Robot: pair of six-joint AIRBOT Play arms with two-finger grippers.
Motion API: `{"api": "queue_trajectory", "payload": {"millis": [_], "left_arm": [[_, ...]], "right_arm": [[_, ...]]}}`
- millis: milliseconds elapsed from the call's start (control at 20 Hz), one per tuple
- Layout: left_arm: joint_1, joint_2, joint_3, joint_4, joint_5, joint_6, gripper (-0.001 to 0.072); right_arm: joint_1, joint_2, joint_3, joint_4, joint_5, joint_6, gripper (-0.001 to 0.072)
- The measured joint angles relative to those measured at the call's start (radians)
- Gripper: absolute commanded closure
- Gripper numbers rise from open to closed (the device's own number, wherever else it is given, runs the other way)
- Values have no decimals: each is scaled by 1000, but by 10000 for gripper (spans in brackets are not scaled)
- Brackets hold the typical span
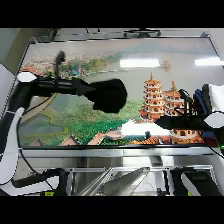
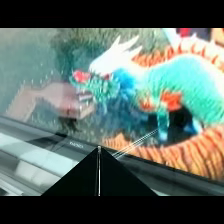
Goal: Fold the shirts.
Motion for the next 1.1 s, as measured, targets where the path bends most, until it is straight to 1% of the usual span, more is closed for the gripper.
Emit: {"api": "queue_trajectory", "payload": {"millis": [50,100,250,400,500,550,600,650,700,800,900,1100], "left_arm": [[-38,-21,1,9,14,2,-3],[-68,-43,2,17,29,2,-6],[-98,-105,19,35,51,-2,-5],[-67,-140,25,55,44,-13,-4],[-33,-150,2,95,47,-22,-4],[-19,-154,-20,122,61,-32,-3],[-8,-156,-46,140,79,-37,1],[0,-162,-75,157,102,-41,14],[4,-169,-100,166,133,-47,14],[1,-198,-135,163,184,-46,14],[-15,-242,-142,126,220,-27,15],[-61,-348,-60,53,242,0,16]], "right_arm": [[-11,0,0,0,0,-9,175],[-24,0,1,0,0,-19,149],[-71,0,5,0,-11,-56,150],[-144,-21,13,0,-53,-94,151],[-185,-79,23,10,-77,-134,151],[-193,-117,28,24,-85,-161,152],[-196,-164,32,47,-94,-195,168],[-193,-216,36,80,-104,-233,266],[-183,-269,39,115,-115,-265,279],[-145,-388,46,192,-150,-332,276],[-97,-500,60,245,-185,-377,277],[2,-691,124,315,-214,-418,278]]}}
